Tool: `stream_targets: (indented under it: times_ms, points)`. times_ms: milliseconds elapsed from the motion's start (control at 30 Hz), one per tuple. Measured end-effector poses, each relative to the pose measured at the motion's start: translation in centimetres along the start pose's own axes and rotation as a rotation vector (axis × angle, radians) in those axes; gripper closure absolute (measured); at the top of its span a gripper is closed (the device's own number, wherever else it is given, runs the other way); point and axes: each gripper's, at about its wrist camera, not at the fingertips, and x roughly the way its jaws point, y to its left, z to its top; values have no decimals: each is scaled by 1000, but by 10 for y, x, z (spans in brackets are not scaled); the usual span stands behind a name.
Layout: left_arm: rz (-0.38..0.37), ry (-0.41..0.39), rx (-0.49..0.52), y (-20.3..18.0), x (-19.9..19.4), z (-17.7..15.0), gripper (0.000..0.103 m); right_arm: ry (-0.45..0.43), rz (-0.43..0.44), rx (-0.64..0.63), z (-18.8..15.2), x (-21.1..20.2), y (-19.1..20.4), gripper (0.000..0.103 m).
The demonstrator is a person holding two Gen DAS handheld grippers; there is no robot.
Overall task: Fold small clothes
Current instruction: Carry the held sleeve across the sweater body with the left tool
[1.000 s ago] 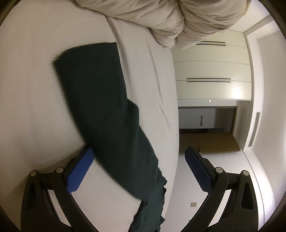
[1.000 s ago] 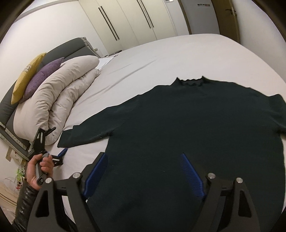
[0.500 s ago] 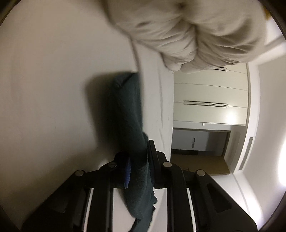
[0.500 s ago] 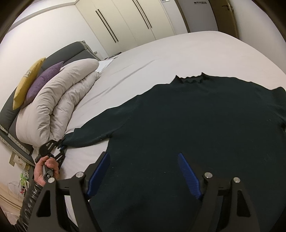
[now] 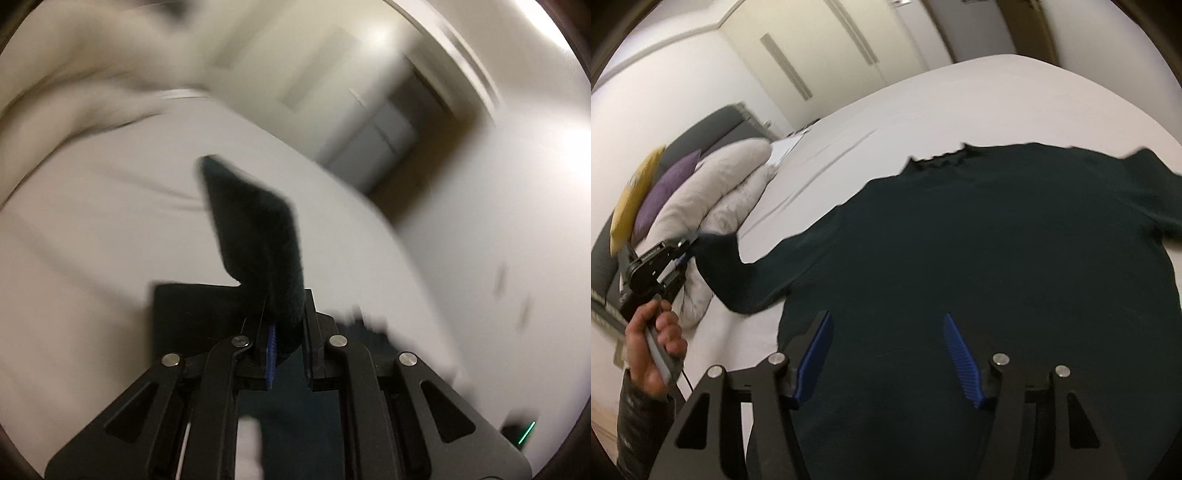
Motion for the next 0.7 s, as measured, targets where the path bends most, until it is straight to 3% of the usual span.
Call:
stream_targets:
  times_ms: [133,200,400,500,600,700]
  points:
    - [131,161,506,-127,78,-74,93,30,34,71,19,6,-36,38]
    - [162,249,611,-148,110,-114,93,65,86,100,30,15,-50,38]
    - [236,267,665,-145,124,-165,93,164,192,157,52,56,-61,38]
    - [251,220,655,-147,118,-166,93,229,210,234,54,83,-62,37]
    - [292,123,731,-151,88,-189,93,277,331,309,49,97,-58,37]
    - [303,94,805,-160,83,-201,93,313,355,359,47,109,-55,37]
